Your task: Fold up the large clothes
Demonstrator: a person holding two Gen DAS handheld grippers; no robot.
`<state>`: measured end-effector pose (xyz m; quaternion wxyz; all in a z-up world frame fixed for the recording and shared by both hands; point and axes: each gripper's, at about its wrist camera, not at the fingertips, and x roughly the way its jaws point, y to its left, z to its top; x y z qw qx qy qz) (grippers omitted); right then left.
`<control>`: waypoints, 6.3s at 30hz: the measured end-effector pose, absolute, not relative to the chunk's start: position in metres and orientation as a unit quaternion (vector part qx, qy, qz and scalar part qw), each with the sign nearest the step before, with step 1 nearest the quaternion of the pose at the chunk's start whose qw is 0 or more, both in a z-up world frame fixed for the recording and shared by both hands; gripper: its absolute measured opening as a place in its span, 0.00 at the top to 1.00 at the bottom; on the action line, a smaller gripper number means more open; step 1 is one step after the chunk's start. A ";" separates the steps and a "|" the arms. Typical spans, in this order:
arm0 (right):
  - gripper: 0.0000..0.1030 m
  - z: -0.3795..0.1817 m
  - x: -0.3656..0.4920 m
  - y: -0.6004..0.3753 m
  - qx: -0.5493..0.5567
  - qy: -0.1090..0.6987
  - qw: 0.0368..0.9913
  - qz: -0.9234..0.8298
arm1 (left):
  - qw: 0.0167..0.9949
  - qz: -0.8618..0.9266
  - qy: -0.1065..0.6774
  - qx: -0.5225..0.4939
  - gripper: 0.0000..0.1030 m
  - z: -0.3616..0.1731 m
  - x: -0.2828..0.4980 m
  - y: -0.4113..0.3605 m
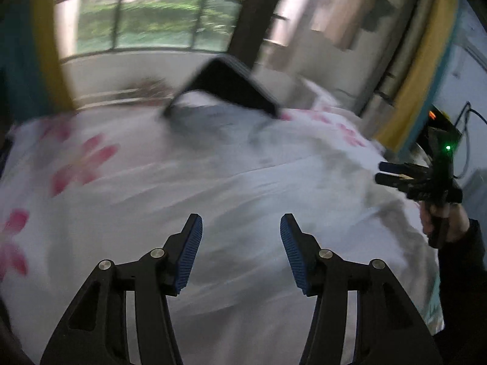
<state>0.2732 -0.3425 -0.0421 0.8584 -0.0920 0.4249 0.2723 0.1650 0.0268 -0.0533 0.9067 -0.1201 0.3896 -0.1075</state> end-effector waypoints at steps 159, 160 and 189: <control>0.81 -0.060 0.253 -0.276 -0.317 0.209 0.849 0.368 | 0.939 -0.181 0.287 0.059 0.82 -0.040 0.214 -0.002; 0.81 -0.061 0.251 -0.277 -0.313 0.208 0.851 0.368 | 0.939 -0.182 0.287 0.057 0.82 -0.041 0.208 -0.002; 0.79 -0.054 0.198 -0.319 -0.291 0.297 0.832 0.368 | 0.929 -0.150 0.338 -0.026 0.61 -0.046 0.127 0.031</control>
